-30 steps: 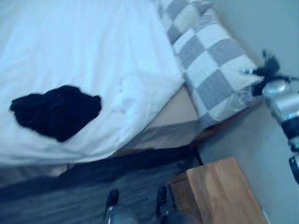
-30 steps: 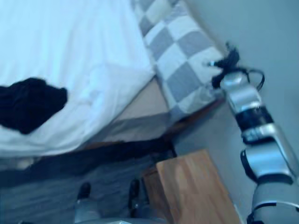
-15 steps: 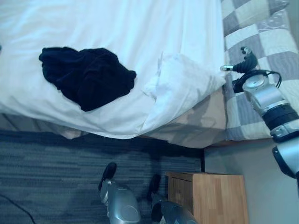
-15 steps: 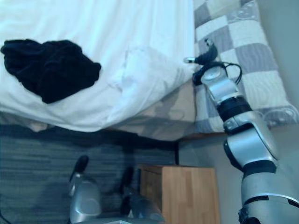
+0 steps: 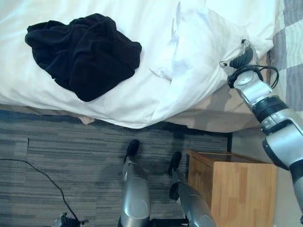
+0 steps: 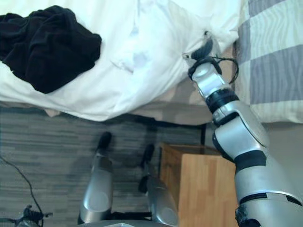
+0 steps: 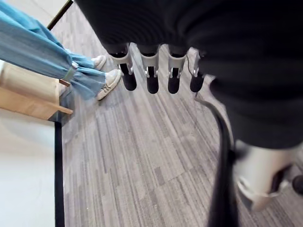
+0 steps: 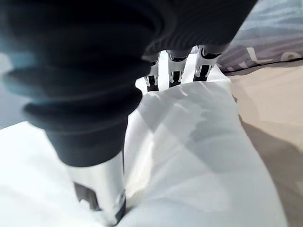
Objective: Tidy up the quilt and then pick up the clothes from the bed and put them into the laundry hamper.
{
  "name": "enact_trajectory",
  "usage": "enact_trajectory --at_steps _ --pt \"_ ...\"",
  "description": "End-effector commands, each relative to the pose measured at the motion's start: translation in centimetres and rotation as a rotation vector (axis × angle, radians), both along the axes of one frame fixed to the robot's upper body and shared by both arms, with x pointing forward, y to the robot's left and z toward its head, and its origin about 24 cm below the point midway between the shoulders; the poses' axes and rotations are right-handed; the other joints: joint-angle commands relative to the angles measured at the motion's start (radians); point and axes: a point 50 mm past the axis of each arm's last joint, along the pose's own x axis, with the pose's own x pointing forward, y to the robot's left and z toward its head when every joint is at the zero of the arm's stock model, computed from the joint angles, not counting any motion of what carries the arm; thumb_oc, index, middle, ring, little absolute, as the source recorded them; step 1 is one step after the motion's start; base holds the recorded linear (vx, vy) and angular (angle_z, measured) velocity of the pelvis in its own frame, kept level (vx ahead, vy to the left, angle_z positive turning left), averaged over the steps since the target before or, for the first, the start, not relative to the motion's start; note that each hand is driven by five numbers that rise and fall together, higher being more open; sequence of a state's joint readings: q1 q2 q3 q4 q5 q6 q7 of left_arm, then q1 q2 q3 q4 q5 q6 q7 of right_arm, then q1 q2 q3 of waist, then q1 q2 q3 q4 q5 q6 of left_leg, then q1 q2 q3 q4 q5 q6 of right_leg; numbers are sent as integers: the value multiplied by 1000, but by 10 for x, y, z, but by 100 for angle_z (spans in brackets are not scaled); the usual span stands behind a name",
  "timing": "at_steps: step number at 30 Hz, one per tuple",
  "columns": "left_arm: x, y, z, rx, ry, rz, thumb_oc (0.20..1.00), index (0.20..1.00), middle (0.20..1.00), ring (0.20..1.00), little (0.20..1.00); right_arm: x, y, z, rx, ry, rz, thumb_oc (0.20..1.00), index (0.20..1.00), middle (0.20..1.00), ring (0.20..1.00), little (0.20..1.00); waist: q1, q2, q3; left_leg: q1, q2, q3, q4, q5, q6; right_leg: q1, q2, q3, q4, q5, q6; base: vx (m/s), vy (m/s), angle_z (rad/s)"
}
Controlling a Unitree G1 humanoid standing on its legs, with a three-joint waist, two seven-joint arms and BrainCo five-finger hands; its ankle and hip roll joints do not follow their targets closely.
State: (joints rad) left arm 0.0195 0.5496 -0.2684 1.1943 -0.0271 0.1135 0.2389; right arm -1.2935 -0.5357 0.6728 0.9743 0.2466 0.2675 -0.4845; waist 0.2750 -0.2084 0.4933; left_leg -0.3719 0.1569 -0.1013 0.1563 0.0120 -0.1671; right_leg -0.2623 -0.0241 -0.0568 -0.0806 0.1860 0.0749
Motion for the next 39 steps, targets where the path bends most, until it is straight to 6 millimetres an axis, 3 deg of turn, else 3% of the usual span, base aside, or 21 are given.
enact_trajectory --at_steps 1,7,14,15,18,22,24,27,31,39 --pt "-26 12 2 59 78 54 1000 1000 1000 1000 1000 -5 0 46 -95 -140 11 200 200 200 200 200 13 5 26 -2 -58 -45 -67 -8 87 77 -44 -27 0 -92 100 -5 -23 -15" --pt "-26 11 2 71 84 47 1000 1000 1000 1000 1000 -4 11 34 -141 -106 41 200 200 200 200 200 7 7 27 -1 -60 -37 -55 -12 93 81 -43 -22 5 -94 94 3 -7 -3" --pt "-23 9 1 103 93 -7 1000 1000 1000 1000 1000 -4 4 16 -95 -72 -9 200 200 200 200 200 1 7 20 12 -62 -25 -50 -22 98 91 -43 -18 9 -98 94 0 0 0" --pt "-23 9 1 97 100 1 1000 1000 1000 1000 1000 -5 -2 10 -88 -48 -38 1000 1000 1000 1000 1000 -1 8 18 12 -62 -21 -49 -22 99 91 -43 -18 10 -99 92 0 0 0" --pt "-28 7 -1 82 111 17 1000 1000 1000 1000 1000 -6 -21 1 -21 -39 -107 1000 1000 1000 1000 1000 -3 12 13 28 -55 -13 -55 -20 97 104 -41 -20 7 -102 90 -52 63 -4" --pt "-34 7 -2 83 141 -4 1000 1000 1000 1000 1000 -12 -44 10 -7 -88 -181 1000 1000 1000 1000 1000 -13 4 -11 58 -50 4 -66 -23 95 126 -41 -16 5 -102 91 7 81 -15" --pt "-35 9 -1 102 163 -16 1000 1000 1000 1000 1000 -16 -53 21 -11 -143 -172 1000 1000 1000 1000 1000 -18 -14 -28 70 -44 13 -55 -30 94 141 -40 -13 8 -104 94 100 10 -5" --pt "-38 18 5 152 206 -27 1000 1000 1000 1000 1000 -18 -49 34 12 -187 -135 1000 1000 1000 1000 1000 -16 -50 -53 81 -30 23 -33 -43 94 169 -31 -6 6 -103 97 157 -72 -11" --pt "-42 26 10 165 221 18 1000 1000 1000 1000 1000 -20 -43 48 -4 -219 -88 1000 1000 1000 1000 1000 -9 -74 -62 89 -22 16 -23 -49 96 189 -22 3 7 -103 101 122 -35 -12" --pt "-38 34 14 99 138 157 1000 1000 1000 1000 1000 -16 -7 66 -69 -275 7 1000 1000 1000 1000 1000 29 -79 -25 45 -23 -24 -32 -36 95 174 -21 -14 -5 -99 110 20 16 17"
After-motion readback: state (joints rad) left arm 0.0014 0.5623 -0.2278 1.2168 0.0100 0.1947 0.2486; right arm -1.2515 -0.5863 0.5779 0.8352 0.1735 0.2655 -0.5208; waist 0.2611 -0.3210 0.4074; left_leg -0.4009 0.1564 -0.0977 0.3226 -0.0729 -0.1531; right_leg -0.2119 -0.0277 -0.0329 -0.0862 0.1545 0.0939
